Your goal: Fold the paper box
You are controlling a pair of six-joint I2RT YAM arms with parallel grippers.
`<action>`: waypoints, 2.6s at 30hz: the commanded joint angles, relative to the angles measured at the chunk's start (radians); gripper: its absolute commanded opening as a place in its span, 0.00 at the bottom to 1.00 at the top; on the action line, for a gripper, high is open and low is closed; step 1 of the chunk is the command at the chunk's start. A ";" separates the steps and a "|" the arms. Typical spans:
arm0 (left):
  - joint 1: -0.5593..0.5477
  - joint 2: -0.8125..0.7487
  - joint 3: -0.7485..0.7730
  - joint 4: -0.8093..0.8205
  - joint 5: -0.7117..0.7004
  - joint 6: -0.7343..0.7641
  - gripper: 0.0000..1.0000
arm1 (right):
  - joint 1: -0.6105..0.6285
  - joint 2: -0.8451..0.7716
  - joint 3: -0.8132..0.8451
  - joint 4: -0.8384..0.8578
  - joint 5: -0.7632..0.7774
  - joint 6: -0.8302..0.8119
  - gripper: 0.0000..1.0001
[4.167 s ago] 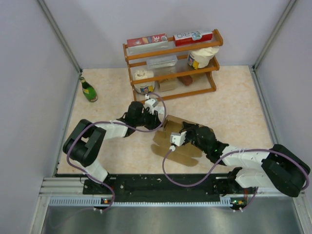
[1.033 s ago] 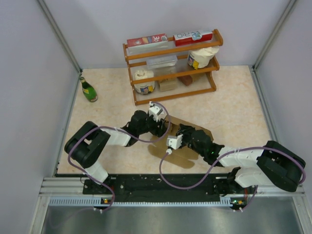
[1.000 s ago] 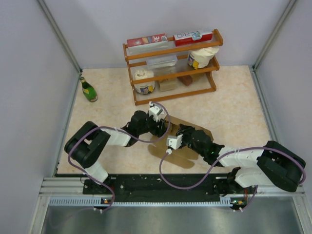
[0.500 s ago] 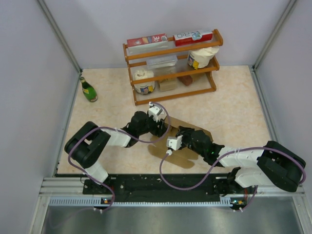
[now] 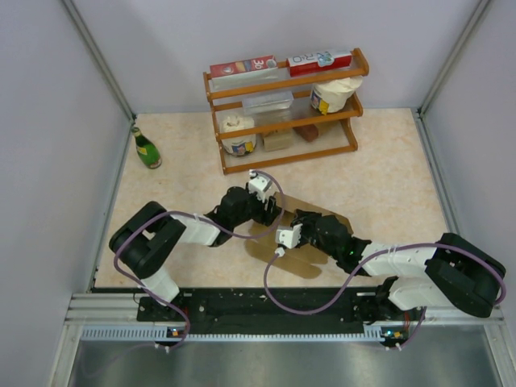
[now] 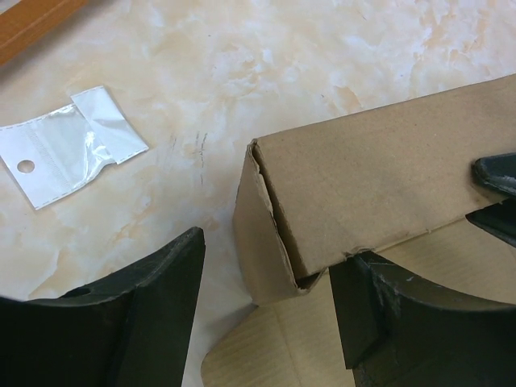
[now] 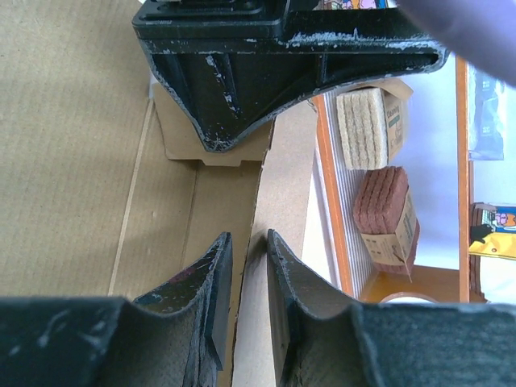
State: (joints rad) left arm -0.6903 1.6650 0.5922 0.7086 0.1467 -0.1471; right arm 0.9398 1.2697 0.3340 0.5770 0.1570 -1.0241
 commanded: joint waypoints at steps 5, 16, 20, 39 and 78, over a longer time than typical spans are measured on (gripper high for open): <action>-0.034 0.038 0.014 0.085 -0.100 0.012 0.67 | 0.016 -0.021 0.014 -0.009 -0.031 0.038 0.23; -0.095 0.052 0.005 0.114 -0.265 0.037 0.66 | 0.014 -0.020 0.014 -0.019 -0.039 0.052 0.23; -0.097 0.065 -0.015 0.167 -0.251 0.026 0.66 | 0.016 -0.021 0.013 -0.022 -0.040 0.055 0.23; -0.100 0.099 -0.057 0.307 -0.279 0.032 0.54 | 0.014 -0.016 0.020 -0.037 -0.045 0.059 0.24; -0.158 0.108 -0.037 0.302 -0.421 0.049 0.27 | 0.014 -0.027 0.050 -0.091 -0.112 0.127 0.27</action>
State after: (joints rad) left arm -0.8448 1.7748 0.5404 0.9653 -0.2558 -0.1005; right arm 0.9398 1.2575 0.3557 0.5076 0.0845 -0.9379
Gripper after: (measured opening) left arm 0.208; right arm 0.270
